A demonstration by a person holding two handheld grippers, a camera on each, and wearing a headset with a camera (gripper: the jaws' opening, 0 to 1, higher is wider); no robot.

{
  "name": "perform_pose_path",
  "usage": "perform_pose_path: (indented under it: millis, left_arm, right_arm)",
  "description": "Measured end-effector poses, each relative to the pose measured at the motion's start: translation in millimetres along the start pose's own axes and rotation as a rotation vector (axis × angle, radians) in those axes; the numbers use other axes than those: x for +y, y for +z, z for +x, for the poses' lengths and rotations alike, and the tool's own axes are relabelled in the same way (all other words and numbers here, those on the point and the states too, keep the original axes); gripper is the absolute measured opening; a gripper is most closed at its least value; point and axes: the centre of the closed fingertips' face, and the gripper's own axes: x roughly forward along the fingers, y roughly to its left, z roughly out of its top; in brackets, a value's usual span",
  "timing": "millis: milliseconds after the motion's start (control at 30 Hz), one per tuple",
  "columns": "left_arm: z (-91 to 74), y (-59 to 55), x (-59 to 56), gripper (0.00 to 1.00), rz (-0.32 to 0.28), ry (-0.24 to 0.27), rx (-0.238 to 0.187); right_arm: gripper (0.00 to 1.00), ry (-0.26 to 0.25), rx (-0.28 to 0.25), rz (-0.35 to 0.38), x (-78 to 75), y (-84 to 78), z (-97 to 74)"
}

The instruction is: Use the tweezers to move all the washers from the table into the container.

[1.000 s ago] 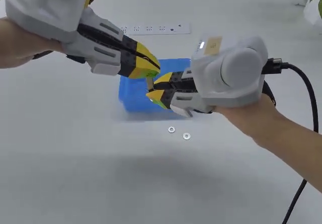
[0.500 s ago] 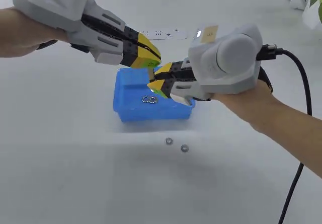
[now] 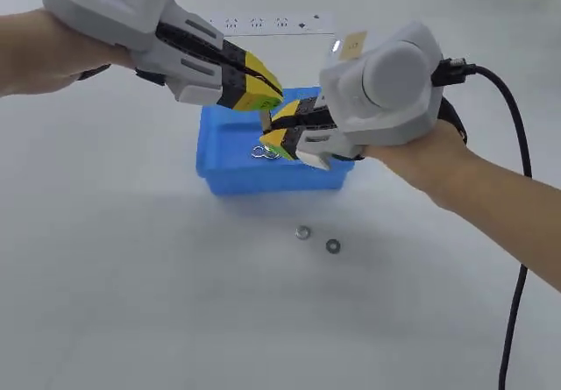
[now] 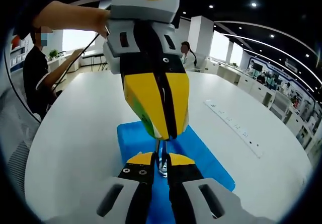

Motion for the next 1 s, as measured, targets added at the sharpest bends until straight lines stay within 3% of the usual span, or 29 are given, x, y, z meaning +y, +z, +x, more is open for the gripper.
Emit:
perform_pose_path:
  millis: [467,667,1000]
  left_arm:
    - [4.0,6.3,-4.2,0.06,0.015,0.002,0.001]
    - [-2.4,19.7,-9.6,0.05,0.019,0.003,-0.024]
    - [-16.6,45.0,-34.5,0.05,0.05,-0.008,-0.049]
  right_arm:
    - [0.12,-0.004,0.01,0.033,-3.7,-3.1,-2.5]
    - [0.12,-0.011,-0.029,0.046,-3.2,6.6,-11.4]
    - [0.11,0.003,-0.079,0.012,12.1,28.8,-34.3]
